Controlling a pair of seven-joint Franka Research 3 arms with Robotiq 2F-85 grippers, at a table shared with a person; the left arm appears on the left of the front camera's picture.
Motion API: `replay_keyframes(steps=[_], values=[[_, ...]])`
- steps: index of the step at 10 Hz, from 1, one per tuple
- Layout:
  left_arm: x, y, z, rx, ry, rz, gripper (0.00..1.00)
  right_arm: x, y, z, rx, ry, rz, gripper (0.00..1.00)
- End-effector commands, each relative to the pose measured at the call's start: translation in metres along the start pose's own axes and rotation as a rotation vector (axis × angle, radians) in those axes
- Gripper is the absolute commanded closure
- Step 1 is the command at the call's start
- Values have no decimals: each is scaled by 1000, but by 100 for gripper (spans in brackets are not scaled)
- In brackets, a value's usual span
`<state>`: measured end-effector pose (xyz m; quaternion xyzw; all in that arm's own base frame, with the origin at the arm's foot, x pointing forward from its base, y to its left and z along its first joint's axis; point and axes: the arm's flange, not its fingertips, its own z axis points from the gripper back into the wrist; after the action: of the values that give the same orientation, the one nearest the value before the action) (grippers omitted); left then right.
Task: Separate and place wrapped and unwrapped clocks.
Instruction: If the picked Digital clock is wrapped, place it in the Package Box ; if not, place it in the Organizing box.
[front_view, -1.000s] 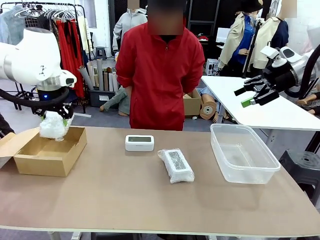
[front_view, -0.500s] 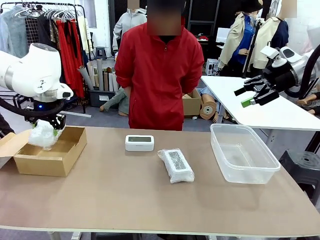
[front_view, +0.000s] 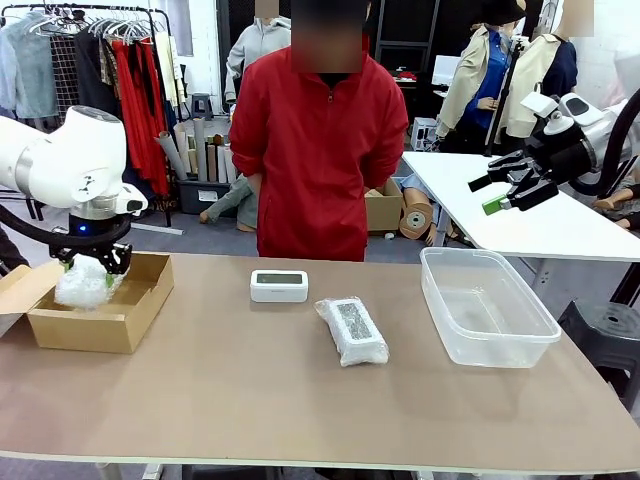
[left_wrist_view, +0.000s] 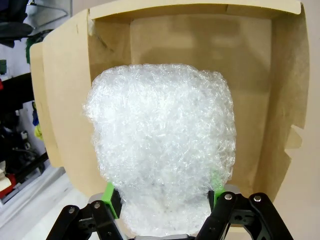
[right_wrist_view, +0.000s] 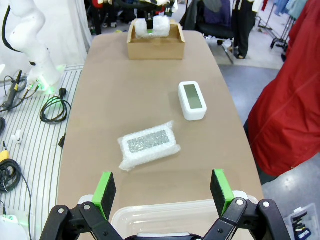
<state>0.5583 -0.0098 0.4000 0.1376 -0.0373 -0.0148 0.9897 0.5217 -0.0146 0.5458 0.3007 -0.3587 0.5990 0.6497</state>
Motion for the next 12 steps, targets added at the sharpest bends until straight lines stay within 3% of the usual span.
replay_keyframes(steps=[1, 12], values=[[0, 3, 4, 1, -8, -16, 100, 1, 1, 0, -3, -2, 3, 0], [12, -3, -38, 11, 24, -35, 100, 1, 1, 0, -3, -2, 3, 0]])
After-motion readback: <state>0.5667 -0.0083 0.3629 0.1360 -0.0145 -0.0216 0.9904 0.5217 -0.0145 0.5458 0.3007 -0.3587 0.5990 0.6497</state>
